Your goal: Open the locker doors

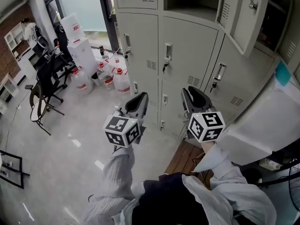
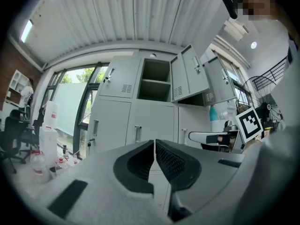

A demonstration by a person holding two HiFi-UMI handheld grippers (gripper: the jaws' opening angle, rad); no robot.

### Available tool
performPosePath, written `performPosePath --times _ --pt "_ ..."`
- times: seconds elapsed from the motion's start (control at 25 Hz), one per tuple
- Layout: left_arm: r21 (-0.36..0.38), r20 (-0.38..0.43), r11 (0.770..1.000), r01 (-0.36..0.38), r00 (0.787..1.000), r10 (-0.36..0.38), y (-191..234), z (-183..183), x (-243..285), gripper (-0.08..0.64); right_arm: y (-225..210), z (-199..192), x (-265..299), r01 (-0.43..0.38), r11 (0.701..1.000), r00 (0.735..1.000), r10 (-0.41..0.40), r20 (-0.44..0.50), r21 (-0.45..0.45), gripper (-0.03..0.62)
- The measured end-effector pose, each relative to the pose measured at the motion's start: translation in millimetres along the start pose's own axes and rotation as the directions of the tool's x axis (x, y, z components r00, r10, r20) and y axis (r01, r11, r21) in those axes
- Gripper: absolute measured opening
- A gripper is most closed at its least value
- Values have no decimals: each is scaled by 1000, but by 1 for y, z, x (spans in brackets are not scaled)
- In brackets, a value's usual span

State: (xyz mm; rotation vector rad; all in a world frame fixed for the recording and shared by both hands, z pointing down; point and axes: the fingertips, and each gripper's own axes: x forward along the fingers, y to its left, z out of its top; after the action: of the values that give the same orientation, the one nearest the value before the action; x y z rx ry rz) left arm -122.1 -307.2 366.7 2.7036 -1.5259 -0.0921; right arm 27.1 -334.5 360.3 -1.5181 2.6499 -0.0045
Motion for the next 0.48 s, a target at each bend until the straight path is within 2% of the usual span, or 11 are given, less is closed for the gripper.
performPosePath --times 0.28,0.48 --pt "-31 11 999 -37 999 37 9 -15 28 17 -28 -21 33 -24 998 1000 25 -17 55 165" --pt "-56 -4 996 -65 998 65 18 -26 38 17 -29 -32 49 -52 997 997 55 -45 63 167"
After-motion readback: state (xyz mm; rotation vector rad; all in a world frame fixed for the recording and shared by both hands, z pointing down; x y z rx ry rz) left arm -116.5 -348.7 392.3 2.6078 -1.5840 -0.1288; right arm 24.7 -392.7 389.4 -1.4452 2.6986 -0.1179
